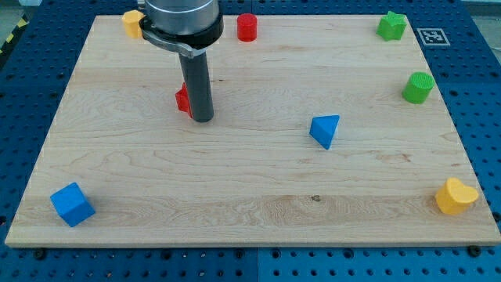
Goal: Place the red star vertically below the yellow hexagon
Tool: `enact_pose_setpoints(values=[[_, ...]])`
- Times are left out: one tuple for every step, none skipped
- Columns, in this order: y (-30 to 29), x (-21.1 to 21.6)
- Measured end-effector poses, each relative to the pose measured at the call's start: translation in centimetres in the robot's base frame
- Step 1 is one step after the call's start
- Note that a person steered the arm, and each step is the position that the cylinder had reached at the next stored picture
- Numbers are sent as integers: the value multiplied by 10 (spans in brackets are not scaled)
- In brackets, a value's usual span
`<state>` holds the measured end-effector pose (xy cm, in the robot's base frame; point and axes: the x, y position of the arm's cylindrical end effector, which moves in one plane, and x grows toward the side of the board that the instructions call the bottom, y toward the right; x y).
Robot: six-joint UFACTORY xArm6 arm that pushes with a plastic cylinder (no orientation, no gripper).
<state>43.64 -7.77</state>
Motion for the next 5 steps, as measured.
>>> enact_pose_setpoints(values=[[18, 6], [27, -9], [27, -25], [21, -25], [-13, -25]])
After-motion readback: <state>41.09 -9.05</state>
